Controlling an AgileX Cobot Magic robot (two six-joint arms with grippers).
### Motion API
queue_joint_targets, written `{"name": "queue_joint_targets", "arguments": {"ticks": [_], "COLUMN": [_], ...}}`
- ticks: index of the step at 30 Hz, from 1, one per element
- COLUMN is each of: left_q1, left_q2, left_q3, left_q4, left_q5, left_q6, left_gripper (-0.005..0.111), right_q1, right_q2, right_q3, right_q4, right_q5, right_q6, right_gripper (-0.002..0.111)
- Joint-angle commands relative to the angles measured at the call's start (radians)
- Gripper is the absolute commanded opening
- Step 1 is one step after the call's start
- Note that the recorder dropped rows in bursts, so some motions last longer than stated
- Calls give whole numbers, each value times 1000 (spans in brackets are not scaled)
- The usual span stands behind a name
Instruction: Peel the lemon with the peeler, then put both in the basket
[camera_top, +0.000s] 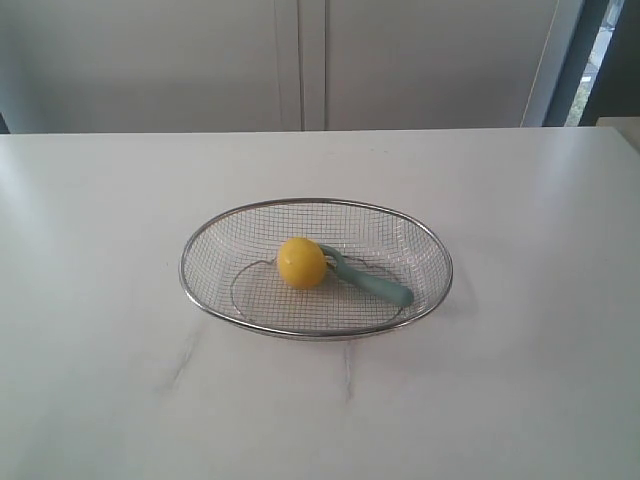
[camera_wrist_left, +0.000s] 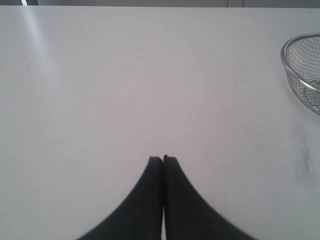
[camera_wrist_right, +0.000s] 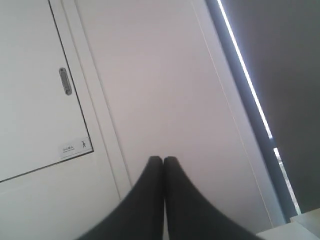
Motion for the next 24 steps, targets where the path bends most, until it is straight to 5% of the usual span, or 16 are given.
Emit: {"name": "queue_joint_targets", "arguments": {"ticks": [1, 10, 18, 24], "left_q1": [-7, -7, -7, -7], "left_q2": [-4, -4, -4, -4], "left_q3": [2, 2, 2, 2], "left_q4": [-2, -2, -2, -2], "left_q5": [3, 3, 4, 3], "left_q6": [-1, -1, -1, -1], "left_gripper": [0, 0, 0, 0], "right_q1": [-6, -6, -6, -108], "right_q2": [-23, -113, -113, -113], "right_q3": [7, 7, 7, 7], "right_q4": [-3, -10, -10, -10], "right_q5": [99, 815, 804, 806], "right_q6": [-89, -266, -266, -266], "right_gripper": [0, 0, 0, 0]}}
